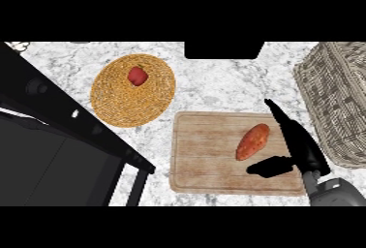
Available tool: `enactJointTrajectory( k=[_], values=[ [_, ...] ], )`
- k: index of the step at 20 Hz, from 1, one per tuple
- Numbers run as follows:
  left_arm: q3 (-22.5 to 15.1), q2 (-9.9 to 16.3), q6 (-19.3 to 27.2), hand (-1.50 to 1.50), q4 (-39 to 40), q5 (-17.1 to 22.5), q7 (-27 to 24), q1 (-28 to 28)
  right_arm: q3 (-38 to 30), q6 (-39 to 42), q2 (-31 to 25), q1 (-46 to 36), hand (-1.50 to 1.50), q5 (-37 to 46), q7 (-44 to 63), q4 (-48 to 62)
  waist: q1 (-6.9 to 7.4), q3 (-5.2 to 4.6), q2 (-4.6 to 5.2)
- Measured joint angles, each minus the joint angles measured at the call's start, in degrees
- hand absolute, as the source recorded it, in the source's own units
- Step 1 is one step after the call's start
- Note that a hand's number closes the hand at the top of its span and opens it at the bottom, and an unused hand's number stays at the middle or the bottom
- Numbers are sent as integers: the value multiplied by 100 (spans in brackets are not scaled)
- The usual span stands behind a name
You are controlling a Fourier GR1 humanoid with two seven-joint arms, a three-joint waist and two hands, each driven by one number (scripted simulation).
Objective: Pick the sweet potato from the cutting board and place it in the basket
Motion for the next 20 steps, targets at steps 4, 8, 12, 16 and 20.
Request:
enactJointTrajectory(
  k=[4,8,12,16,20],
  values=[
    [10,12,-1,0,-59,22,61,14,39,-31,34,24,-150,184,56,154,19,-7,4],
    [-2,5,13,0,-42,-15,49,-8,160,-111,178,-9,-150,429,94,375,32,-8,13],
    [-16,40,-102,0,-31,40,87,-47,318,35,185,-142,150,626,4,668,54,-17,24],
    [-27,1,-39,0,15,-4,76,-81,470,84,320,-295,150,829,-30,929,54,-12,20],
    [-5,-44,41,0,38,-45,-2,-64,554,17,433,-321,150,1012,-120,1052,42,-18,-8]
  ],
)
